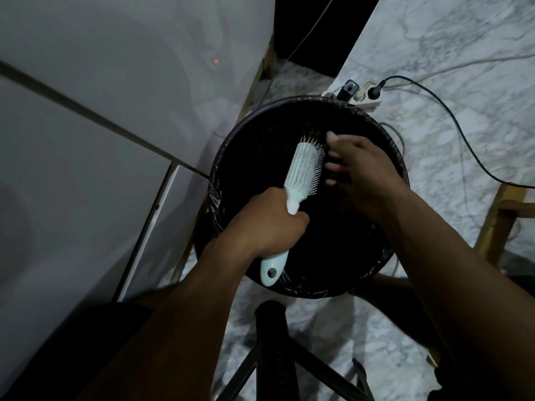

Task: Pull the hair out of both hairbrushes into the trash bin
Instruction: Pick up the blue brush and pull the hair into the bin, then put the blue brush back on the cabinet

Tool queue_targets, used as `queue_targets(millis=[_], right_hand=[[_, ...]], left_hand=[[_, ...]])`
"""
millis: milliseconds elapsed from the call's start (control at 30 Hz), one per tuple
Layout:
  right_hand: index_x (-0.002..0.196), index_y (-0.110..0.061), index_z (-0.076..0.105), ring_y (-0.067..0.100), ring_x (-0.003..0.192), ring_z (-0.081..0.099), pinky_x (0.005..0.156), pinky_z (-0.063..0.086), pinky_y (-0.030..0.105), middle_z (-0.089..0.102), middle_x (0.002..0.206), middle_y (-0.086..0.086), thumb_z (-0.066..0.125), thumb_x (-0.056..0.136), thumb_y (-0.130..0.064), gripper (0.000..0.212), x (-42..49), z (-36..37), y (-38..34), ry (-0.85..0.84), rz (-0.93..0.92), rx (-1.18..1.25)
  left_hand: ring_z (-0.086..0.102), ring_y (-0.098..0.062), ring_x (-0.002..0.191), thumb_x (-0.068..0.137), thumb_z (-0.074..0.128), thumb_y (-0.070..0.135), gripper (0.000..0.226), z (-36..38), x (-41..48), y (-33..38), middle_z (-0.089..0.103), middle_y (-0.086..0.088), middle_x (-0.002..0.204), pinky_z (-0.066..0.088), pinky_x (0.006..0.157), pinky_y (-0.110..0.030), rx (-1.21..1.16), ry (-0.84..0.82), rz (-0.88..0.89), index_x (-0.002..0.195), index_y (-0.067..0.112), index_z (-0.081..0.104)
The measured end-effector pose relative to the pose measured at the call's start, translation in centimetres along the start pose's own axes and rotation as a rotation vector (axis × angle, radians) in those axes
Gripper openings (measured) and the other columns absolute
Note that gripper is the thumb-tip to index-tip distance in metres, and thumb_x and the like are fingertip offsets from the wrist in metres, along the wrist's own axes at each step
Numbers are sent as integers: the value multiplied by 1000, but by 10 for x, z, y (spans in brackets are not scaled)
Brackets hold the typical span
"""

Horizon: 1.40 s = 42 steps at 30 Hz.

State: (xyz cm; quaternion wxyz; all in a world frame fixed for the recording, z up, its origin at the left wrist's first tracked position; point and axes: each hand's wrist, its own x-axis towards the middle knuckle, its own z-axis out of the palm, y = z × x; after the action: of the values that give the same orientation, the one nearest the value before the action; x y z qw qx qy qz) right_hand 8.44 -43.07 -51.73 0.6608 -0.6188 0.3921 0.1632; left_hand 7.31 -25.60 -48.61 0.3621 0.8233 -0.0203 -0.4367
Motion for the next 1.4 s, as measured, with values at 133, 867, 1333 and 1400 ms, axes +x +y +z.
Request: queue_targets(millis=[133,867,1333,1400], right_hand=[[124,-16,65,20,103,71,94,54,47,74,114,1,85,67,-28,61,0,4,6,-196,-40,3],[63,-14,62,20,45,55,58,47,32,59,56,6,52,99,-40,45,14,-5,22,393,22,-86],[109,-8,71,24,91,61,80,50,31,68,111,14,74,86,-11,23,-80,-27,-18,-106,-81,-803],[114,-3,72,26,101,62,84,48,32,67,114,13,71,89,-15,28,-111,-27,-46,-158,-147,-899]], left_hand=[[57,-10,57,91,61,19,12,-1,0,5,61,3,66,45,55,-27,-57,-51,26,84,10,63],[57,-9,59,91,63,22,14,-2,-1,0,60,2,70,39,52,-24,47,-82,1,80,17,56],[68,-28,74,74,64,44,36,6,-74,0,69,-7,84,55,61,-33,118,419,-116,88,12,64],[65,-26,72,79,67,42,33,-5,-97,19,67,-6,83,43,52,-27,138,474,-80,89,10,64]])
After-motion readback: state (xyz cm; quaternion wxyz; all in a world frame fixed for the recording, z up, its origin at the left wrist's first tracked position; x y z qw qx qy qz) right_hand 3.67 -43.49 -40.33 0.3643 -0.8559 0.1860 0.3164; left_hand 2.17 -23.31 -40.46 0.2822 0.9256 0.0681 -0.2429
